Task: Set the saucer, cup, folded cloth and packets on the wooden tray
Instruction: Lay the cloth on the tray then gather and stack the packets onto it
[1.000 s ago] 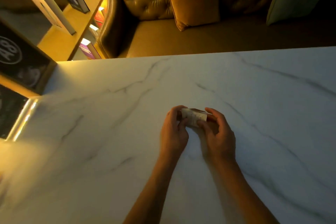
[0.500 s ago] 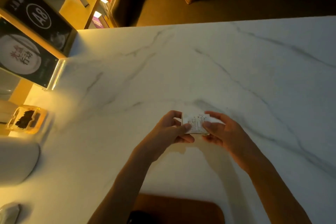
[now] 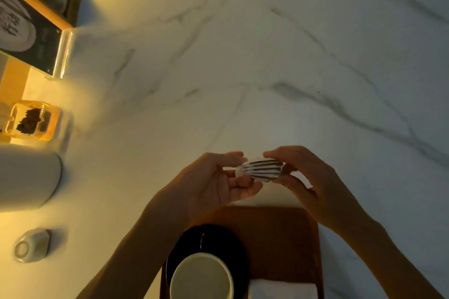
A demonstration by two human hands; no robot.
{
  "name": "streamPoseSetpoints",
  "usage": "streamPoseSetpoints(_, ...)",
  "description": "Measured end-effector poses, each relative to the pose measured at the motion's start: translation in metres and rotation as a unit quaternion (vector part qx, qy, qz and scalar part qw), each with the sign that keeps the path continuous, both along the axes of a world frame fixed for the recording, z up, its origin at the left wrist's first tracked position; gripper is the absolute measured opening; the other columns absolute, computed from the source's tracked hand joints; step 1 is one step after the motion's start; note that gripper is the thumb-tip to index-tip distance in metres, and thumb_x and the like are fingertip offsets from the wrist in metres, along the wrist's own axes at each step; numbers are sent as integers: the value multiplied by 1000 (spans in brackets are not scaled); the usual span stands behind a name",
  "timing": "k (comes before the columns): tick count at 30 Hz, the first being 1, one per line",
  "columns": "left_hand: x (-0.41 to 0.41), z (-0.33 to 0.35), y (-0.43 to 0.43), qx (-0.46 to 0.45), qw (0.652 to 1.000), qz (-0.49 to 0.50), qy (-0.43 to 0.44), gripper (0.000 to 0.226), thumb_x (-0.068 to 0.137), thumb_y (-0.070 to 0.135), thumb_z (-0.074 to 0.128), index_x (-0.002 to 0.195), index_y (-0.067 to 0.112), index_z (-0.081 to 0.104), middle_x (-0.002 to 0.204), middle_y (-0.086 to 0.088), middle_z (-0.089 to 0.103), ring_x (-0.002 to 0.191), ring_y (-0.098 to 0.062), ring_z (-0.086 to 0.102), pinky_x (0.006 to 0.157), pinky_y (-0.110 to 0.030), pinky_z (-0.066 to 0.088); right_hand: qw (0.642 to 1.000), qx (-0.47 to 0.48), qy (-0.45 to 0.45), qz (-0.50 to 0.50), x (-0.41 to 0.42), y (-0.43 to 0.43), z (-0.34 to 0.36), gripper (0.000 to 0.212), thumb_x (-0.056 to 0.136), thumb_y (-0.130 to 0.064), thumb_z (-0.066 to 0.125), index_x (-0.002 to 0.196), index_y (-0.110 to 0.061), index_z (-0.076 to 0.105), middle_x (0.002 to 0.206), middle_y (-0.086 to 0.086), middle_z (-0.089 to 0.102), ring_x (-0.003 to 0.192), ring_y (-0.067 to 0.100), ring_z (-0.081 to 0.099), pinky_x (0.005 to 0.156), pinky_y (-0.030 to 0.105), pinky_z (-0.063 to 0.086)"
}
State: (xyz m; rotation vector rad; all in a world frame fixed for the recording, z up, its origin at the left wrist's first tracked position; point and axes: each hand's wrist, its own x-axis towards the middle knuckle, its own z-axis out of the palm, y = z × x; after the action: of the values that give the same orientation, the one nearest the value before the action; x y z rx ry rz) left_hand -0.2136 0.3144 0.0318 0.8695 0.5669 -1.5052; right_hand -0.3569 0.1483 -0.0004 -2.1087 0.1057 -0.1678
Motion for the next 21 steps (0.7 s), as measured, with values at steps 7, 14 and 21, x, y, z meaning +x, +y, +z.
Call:
streamPoseSetpoints(7,-36,-8,9,65,963,-148,-216,45,99,44,44,115,4,56,76,-12,65,58,-27,68,63,-33,60,954,212,161,-137,-33,36,-11,27,95,-39,49,121,-32,51,91,-11,67,68,11,63,63,24,54)
streamPoseSetpoints(14,-20,-61,-1,144,707,-309,-620,38,89,48,62,118,23,59,101,9,45,83,-10,58,77,-33,57,944,212,175,-181,-11,23,-43,19,94,-32,49,112,-36,55,84,-13,64,72,-1,60,65,13,50)
streamPoseSetpoints(21,-20,-94,-16,132,602,-238,-750,30,93,31,62,121,23,63,101,10,60,79,0,47,71,-7,37,969,-5,66,-240,9,26,-66,41,96,-9,52,137,-10,49,125,-2,55,112,8,54,91,7,44)
